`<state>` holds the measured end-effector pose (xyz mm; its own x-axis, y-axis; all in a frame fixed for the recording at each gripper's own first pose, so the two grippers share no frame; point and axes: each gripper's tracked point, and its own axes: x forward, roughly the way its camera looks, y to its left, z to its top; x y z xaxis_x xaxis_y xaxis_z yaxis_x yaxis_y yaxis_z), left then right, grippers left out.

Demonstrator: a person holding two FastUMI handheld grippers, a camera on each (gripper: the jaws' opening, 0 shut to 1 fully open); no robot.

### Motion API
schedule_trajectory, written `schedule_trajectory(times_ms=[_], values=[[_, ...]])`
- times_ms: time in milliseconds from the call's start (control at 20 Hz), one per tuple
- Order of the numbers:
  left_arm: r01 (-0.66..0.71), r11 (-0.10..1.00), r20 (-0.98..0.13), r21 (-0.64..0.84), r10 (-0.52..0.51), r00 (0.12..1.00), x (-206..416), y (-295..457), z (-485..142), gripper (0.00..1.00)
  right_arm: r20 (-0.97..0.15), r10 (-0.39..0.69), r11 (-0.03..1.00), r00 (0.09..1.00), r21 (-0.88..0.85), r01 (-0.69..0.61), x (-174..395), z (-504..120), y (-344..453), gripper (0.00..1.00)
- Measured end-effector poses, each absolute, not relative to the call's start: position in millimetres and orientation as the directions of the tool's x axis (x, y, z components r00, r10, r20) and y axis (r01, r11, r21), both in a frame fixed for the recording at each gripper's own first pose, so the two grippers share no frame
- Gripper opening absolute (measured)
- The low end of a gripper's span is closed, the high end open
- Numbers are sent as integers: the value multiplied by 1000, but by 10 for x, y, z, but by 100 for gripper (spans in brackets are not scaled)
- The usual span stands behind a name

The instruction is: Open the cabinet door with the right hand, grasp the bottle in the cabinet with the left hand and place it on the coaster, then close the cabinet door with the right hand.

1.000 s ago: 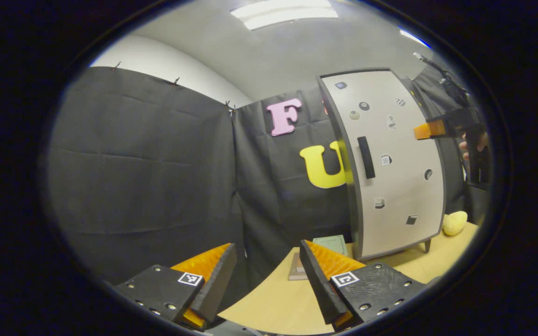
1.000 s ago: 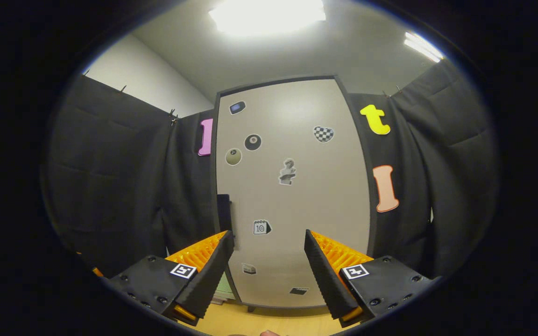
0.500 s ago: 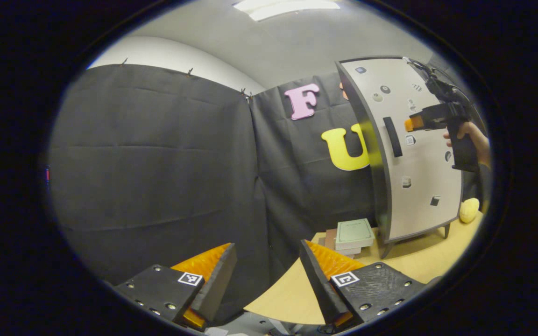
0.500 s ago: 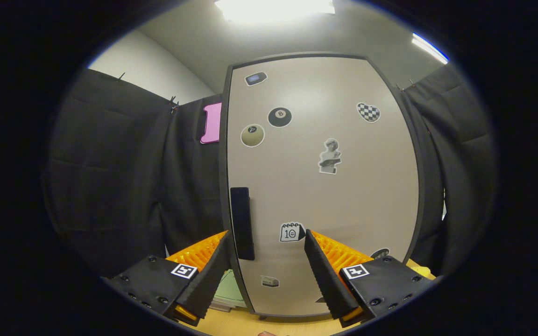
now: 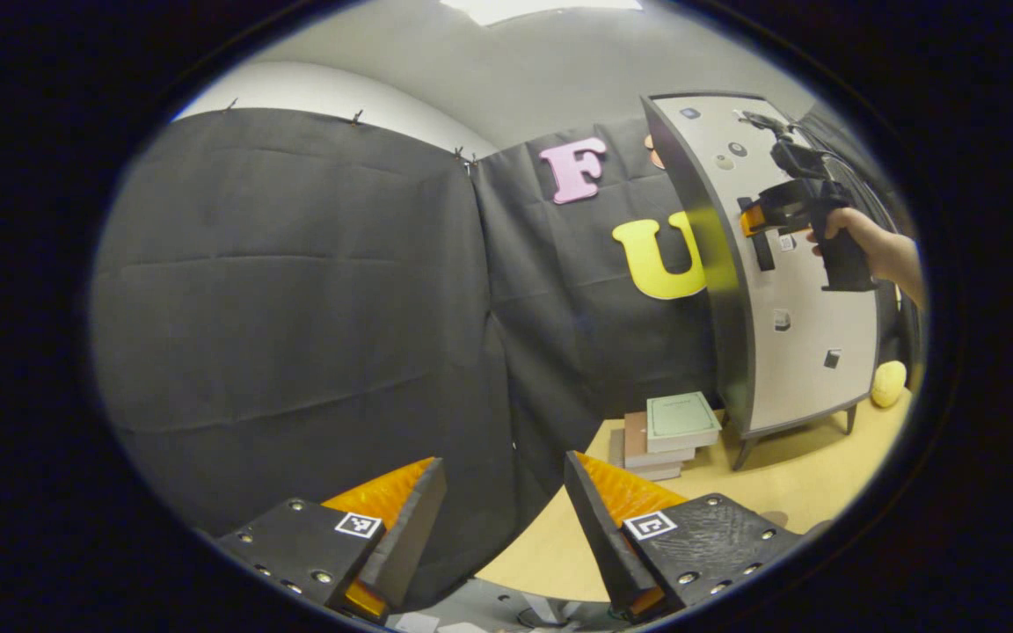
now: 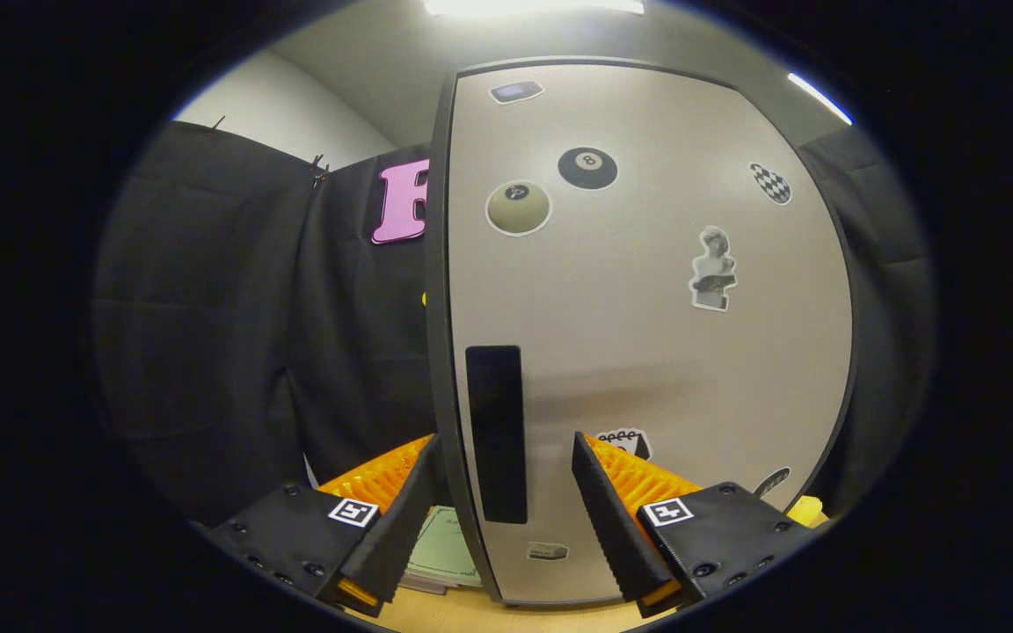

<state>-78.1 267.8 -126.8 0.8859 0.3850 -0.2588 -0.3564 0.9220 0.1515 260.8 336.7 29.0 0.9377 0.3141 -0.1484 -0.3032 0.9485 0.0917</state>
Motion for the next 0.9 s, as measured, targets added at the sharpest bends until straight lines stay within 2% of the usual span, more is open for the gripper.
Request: schedule_trajectory(times_ms=[50,100,150,200,300,400,500,550,600,650,700,900], values=[[-356,921,-255,155,386,887,-800,2714,-1260,82,-162,301,953,940,75,-293,2639,263,3374,93],[-357,921,-254,155,386,887,-811,2753,-1254,82,-171,291,957,941,61,-285,2684,243,3393,80],[-359,921,-254,154,388,886,-839,2774,-1260,82,-183,278,961,943,49,-273,2706,226,3389,72],[-361,921,-256,150,388,885,-857,2799,-1259,82,-197,277,961,941,45,-274,2728,189,3413,60],[-363,921,-255,144,389,885,-886,2830,-1270,84,-221,265,964,938,46,-262,2737,143,3425,58],[-364,920,-253,146,390,885,-906,2854,-1258,84,-222,253,967,942,51,-248,2745,138,3415,40],[-360,922,-254,145,387,887,-921,2856,-1257,82,-223,257,966,940,44,-253,2745,142,3415,32],[-357,923,-255,146,383,888,-917,2845,-1255,84,-230,266,964,936,38,-264,2764,134,3417,34],[-355,923,-253,148,383,889,-910,2846,-1240,84,-234,278,960,932,37,-277,2728,134,3416,28],[-352,924,-248,149,380,891,-901,2841,-1221,82,-243,290,957,926,59,-285,2688,138,3403,28],[-349,926,-241,147,375,895,-864,2830,-1191,82,-246,306,952,920,66,-299,2696,134,3405,18],[-314,941,-213,128,335,918,-673,2666,-1077,82,-253,373,927,893,68,-368,2478,186,3370,18]])
